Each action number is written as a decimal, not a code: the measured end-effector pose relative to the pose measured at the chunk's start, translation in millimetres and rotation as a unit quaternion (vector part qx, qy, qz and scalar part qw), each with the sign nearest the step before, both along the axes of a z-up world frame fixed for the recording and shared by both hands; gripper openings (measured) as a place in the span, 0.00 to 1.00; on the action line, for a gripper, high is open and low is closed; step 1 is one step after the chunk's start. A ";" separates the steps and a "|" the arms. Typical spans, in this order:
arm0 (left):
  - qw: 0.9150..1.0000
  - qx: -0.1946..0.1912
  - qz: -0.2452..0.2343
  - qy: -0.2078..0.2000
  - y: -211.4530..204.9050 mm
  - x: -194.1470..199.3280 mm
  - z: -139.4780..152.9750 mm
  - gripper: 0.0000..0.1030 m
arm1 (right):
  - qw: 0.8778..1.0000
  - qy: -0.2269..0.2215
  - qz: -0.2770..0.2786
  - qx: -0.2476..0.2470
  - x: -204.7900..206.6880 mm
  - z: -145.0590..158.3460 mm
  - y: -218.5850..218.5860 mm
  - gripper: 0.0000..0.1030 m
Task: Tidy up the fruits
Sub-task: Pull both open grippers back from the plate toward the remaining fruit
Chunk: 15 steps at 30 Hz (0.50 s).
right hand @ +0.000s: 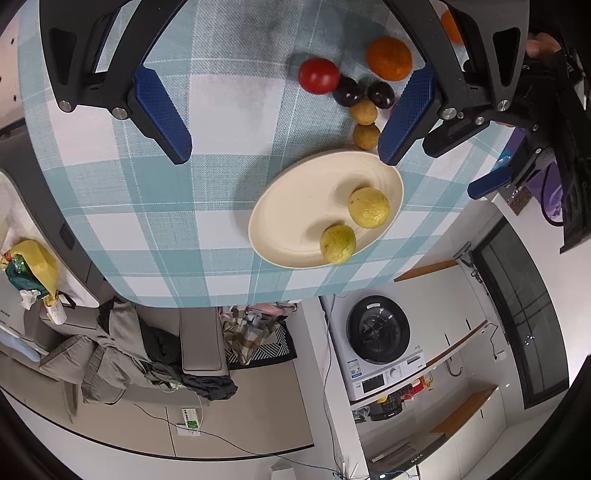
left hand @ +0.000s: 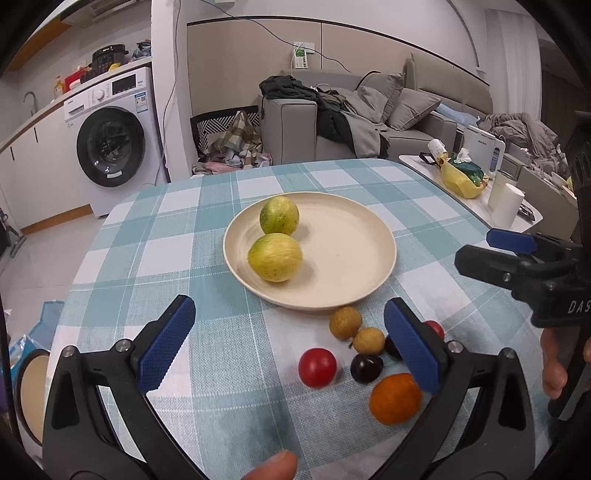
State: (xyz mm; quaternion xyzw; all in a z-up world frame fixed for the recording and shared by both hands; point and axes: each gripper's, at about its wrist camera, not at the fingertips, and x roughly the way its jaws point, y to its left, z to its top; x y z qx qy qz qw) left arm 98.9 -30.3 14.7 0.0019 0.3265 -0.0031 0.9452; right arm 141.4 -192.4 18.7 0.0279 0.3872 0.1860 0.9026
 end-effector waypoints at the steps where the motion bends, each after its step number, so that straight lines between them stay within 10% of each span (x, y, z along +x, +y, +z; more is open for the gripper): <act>1: 1.000 0.000 0.000 0.000 -1.2 -2.3 0.7 0.99 | 1.000 -0.001 0.001 0.000 -1.5 1.7 -2.0 1.00; 15: 1.000 -0.011 -0.002 -0.001 1.0 -33.7 9.5 0.99 | 1.000 0.000 0.008 -0.002 -31.6 -1.3 -19.5 1.00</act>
